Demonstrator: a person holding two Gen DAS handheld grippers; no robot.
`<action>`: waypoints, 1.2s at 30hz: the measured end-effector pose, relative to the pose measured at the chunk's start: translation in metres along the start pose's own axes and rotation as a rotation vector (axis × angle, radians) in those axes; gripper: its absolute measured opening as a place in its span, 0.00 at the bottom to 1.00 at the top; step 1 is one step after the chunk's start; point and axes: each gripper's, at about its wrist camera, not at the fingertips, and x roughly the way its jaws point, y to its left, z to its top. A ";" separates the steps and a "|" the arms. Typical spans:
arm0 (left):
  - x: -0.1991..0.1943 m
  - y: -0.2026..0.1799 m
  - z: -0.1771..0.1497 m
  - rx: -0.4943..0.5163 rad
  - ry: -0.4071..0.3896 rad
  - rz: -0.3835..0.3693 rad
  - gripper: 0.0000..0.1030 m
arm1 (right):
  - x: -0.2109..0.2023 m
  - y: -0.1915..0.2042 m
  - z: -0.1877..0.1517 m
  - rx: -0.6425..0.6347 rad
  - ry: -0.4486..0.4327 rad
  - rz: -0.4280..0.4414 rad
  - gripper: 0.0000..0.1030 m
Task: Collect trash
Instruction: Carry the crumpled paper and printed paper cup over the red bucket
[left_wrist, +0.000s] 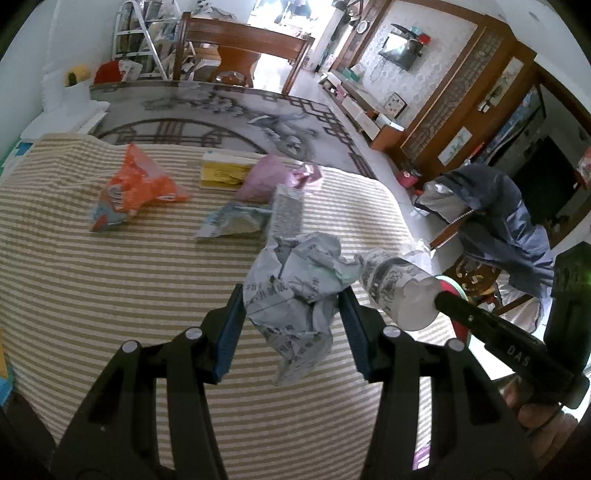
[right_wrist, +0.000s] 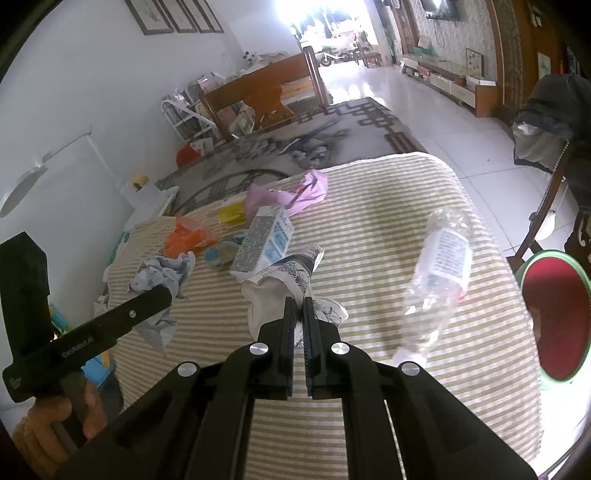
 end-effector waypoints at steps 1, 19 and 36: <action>0.001 -0.003 0.000 -0.001 -0.001 -0.001 0.47 | -0.002 -0.004 0.001 -0.001 0.000 -0.001 0.04; 0.044 -0.109 0.018 0.071 0.006 -0.043 0.47 | -0.041 -0.115 0.027 0.102 -0.067 -0.032 0.04; 0.136 -0.286 -0.001 0.336 0.179 -0.263 0.47 | -0.107 -0.285 -0.002 0.420 -0.131 -0.238 0.04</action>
